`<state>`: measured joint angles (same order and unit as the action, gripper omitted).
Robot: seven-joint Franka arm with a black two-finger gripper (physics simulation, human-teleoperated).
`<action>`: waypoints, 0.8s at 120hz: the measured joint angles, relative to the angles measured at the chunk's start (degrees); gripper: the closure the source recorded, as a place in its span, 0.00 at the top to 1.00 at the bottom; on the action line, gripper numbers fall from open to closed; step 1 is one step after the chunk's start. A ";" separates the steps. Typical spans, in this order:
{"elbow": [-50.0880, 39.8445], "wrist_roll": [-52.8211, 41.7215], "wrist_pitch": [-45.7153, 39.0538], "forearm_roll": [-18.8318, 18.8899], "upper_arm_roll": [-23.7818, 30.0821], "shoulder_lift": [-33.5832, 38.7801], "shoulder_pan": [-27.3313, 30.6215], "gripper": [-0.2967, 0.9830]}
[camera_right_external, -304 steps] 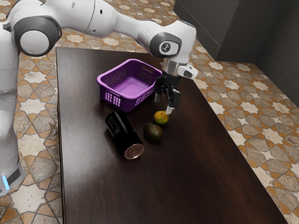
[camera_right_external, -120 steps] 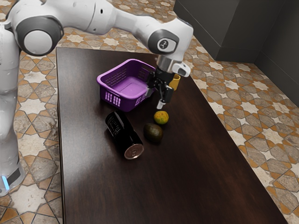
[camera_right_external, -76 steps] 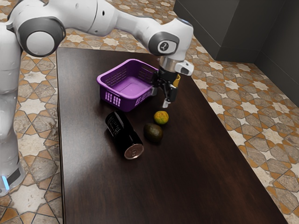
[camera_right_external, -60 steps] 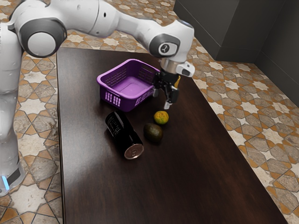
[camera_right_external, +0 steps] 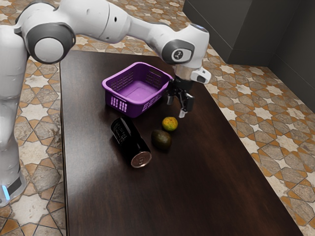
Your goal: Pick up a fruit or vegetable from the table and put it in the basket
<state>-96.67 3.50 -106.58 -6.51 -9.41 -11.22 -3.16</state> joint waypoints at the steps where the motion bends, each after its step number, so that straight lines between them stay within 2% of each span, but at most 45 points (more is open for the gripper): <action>1: -0.01 0.00 -0.03 0.00 0.00 0.00 0.00 0.77; 96: -1.32 -0.08 -1.16 -1.31 1.83 -0.42 0.21 0.77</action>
<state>-97.99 3.42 -107.74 -7.82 -7.58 -11.64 -2.95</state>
